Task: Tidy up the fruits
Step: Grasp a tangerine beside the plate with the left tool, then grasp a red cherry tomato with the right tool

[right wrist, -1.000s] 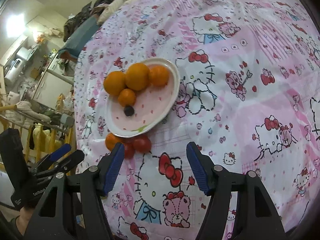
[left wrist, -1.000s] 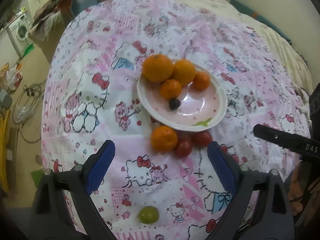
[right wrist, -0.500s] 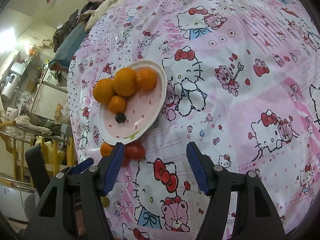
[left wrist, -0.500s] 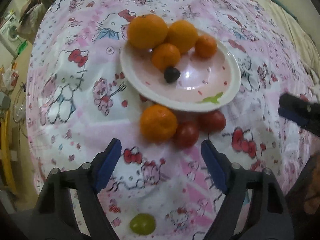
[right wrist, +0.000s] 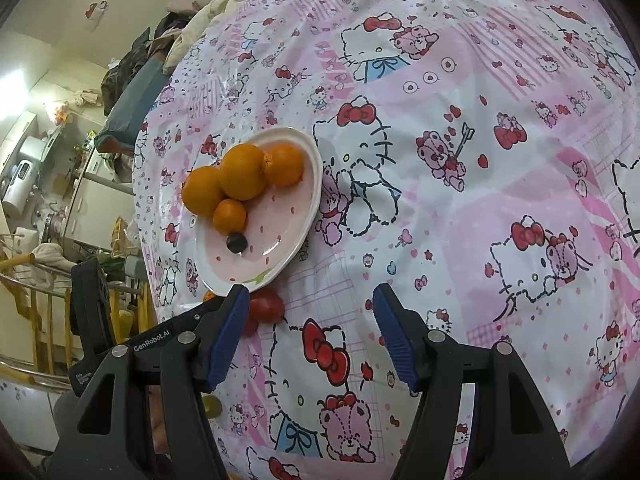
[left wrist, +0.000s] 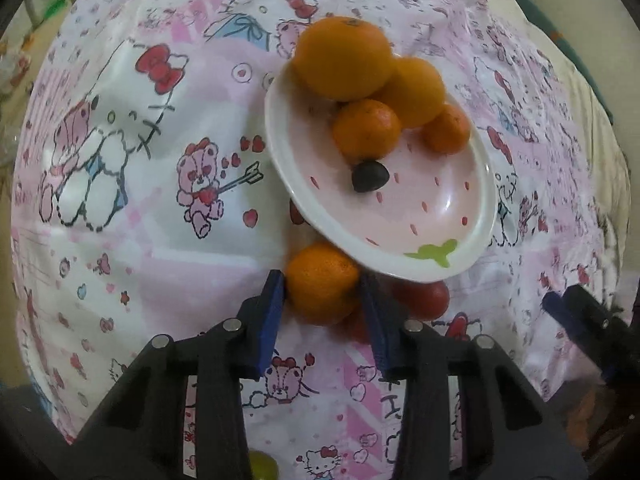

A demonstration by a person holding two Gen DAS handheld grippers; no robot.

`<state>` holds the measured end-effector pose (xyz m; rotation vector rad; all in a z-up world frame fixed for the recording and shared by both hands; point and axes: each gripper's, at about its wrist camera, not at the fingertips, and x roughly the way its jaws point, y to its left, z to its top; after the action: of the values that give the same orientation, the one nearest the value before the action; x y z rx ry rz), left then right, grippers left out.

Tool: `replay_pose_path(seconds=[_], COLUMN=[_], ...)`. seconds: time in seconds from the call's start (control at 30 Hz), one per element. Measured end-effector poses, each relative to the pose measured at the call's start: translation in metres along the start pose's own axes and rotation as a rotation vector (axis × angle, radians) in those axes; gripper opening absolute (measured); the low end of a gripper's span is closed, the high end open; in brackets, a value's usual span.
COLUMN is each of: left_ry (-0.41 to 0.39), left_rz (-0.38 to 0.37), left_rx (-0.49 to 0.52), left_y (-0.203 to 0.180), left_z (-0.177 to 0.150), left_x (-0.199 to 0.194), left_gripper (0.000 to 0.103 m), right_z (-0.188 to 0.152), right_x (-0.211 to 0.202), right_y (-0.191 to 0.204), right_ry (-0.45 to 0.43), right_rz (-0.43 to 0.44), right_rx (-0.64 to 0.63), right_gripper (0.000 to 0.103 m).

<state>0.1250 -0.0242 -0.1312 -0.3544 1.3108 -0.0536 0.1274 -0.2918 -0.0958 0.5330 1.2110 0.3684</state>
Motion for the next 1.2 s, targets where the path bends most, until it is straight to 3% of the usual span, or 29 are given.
replay_pose_path(seconds=[0.27, 0.7, 0.87, 0.93, 1.2], left_ry=[-0.016, -0.145, -0.146, -0.144, -0.129], left_rz=[0.002, 0.025, 0.011, 0.012, 0.005], left_rx=[0.005, 0.05, 0.042, 0.034, 0.052], left_y=[0.006, 0.014, 0.019, 0.021, 0.023], left_z=[-0.004, -0.015, -0.017, -0.018, -0.02], left_x=[-0.016, -0.075, -0.082, -0.083, -0.081], left_gripper=[0.032, 0.032, 0.033, 0.033, 0.032], right_z=[0.0, -0.004, -0.002, 0.0, -0.003], right_x=[0.0, 0.011, 0.021, 0.027, 0.076], right_y=[0.0, 0.008, 0.004, 0.002, 0.034], right_ry=[-0.005, 0.021, 0.058, 0.082, 0.205], right_rz=[-0.011, -0.03, 0.01, 0.033, -0.002], right_rx=[-0.013, -0.044, -0.014, 0.001, -0.148], right_gripper=[0.068, 0.068, 0.067, 0.058, 0.048])
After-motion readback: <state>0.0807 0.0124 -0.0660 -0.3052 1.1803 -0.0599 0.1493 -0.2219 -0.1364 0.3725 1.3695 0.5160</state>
